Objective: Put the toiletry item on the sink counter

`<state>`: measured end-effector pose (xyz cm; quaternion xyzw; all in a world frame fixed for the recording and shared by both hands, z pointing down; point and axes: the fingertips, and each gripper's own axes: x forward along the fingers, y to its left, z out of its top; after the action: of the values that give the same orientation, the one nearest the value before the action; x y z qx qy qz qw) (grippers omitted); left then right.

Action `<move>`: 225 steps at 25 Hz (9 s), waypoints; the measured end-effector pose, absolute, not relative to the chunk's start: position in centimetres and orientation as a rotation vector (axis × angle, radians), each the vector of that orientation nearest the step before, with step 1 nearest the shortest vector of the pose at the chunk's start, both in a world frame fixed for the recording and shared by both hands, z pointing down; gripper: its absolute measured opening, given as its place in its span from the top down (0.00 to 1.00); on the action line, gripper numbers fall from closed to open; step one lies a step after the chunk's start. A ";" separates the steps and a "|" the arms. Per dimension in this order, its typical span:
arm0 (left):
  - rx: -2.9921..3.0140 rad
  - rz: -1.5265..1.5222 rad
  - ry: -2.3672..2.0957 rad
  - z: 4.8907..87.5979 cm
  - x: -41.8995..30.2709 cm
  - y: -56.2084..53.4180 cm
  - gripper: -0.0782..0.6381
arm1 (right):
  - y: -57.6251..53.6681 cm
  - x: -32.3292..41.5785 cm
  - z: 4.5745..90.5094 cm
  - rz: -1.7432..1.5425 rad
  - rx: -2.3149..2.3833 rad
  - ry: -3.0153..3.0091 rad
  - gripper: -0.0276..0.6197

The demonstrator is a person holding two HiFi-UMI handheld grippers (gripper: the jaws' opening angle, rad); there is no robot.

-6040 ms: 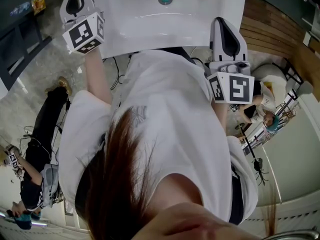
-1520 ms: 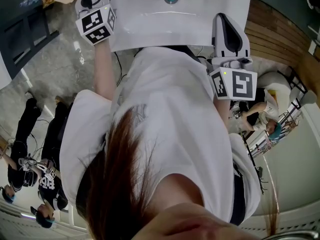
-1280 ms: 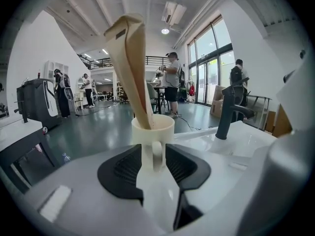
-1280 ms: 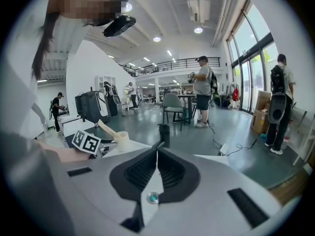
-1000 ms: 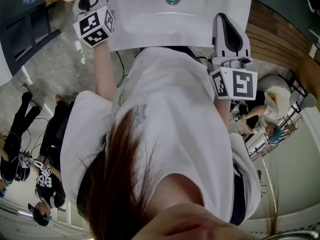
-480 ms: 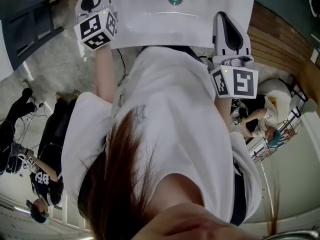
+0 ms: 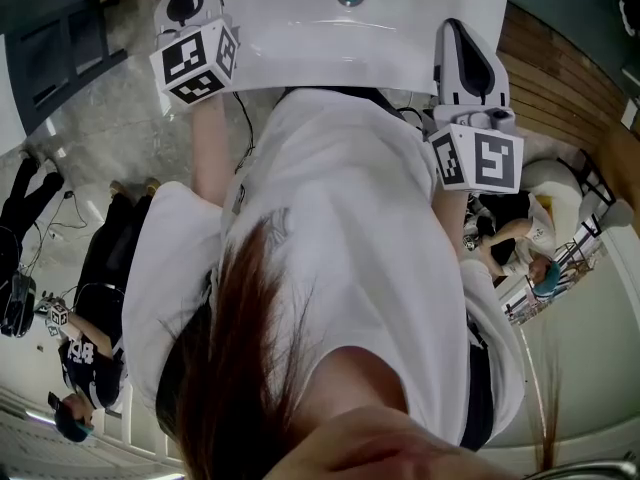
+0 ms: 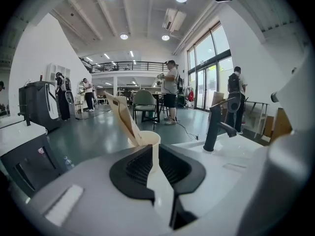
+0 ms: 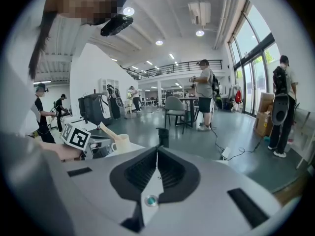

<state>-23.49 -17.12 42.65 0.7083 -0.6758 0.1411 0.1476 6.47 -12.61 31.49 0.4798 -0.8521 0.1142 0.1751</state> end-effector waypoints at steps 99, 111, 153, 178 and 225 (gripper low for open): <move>2.644 -0.005 -1.537 22.0 -11.1 -6.4 0.88 | -6.2 4.6 27.1 0.278 1.263 -2.574 0.94; 2.599 0.024 -1.579 22.0 -9.7 -7.1 0.88 | -7.6 5.2 26.8 0.300 1.179 -2.613 0.94; 2.583 0.040 -1.646 21.8 -7.9 -9.5 0.88 | -9.8 7.2 26.3 0.285 1.145 -2.659 0.94; 2.589 0.053 -1.650 21.4 -7.7 -9.5 0.88 | -9.6 7.3 26.1 0.286 1.142 -2.667 0.94; 2.879 0.040 -1.264 19.4 -3.8 -6.1 0.88 | -8.1 7.8 25.8 0.278 1.203 -2.659 0.94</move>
<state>-3.85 -6.08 19.44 0.9155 -0.4021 0.0127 -0.0015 7.85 -8.14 25.78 0.4080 -0.9020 0.0942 0.1048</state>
